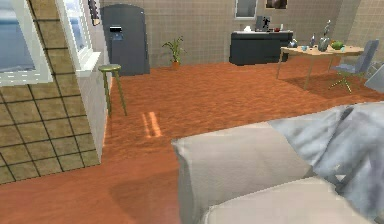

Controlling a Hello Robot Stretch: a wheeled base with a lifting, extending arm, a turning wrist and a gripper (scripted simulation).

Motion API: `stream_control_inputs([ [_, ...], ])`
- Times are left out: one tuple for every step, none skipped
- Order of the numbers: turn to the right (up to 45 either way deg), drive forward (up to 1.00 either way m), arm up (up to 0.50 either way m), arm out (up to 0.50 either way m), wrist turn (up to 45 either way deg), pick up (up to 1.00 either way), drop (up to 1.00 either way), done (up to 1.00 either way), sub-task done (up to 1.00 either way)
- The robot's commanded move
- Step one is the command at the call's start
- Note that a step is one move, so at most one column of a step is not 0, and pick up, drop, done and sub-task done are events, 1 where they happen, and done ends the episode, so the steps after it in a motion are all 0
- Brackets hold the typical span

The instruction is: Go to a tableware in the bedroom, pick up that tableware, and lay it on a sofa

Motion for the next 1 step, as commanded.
stream_control_inputs([
  [0.0, 0.00, 0.00, 0.00, 45.0, 0.00, 0.00, 0.00, 0.00],
])
